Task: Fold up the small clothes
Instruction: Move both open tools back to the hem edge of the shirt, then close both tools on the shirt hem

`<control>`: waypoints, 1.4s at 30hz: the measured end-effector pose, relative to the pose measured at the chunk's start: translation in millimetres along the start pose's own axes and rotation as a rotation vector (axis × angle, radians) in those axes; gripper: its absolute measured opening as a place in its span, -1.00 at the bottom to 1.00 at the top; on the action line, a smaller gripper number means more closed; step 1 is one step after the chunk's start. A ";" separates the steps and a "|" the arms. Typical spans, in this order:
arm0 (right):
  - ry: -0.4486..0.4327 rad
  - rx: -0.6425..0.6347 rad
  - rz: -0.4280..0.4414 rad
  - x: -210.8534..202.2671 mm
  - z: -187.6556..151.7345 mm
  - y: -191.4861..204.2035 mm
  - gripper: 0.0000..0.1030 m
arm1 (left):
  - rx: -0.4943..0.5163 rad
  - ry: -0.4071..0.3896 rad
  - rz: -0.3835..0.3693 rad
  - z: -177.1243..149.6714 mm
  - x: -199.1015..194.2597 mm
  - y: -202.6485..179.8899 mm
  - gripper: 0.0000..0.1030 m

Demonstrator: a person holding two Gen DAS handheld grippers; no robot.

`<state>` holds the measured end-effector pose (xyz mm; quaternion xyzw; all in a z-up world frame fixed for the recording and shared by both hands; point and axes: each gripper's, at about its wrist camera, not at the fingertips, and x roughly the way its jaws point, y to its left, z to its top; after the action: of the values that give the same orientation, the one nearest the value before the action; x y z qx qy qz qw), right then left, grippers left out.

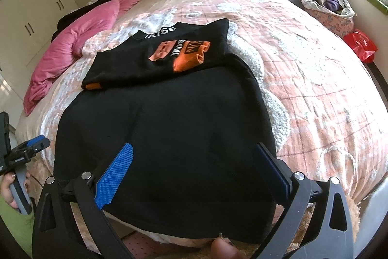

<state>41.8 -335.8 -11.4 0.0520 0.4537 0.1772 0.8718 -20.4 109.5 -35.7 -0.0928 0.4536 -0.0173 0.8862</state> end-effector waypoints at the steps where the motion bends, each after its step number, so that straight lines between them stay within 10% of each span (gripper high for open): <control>1: 0.002 0.002 -0.002 -0.4 -0.9 -1.6 0.91 | 0.002 0.002 -0.001 -1.8 0.3 0.3 0.81; 15: 0.040 0.009 -0.027 5.8 -11.5 -8.9 0.91 | 0.018 0.081 -0.047 -26.5 9.3 -1.8 0.09; 42: 0.187 0.003 -0.121 16.8 -51.2 -36.5 0.90 | 0.016 0.181 -0.113 -62.2 20.0 -6.6 -0.04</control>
<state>18.7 -367.4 -63.5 0.0091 0.5355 0.1276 0.8348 -58.5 91.4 -86.0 -0.1092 0.5257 -0.0790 0.8399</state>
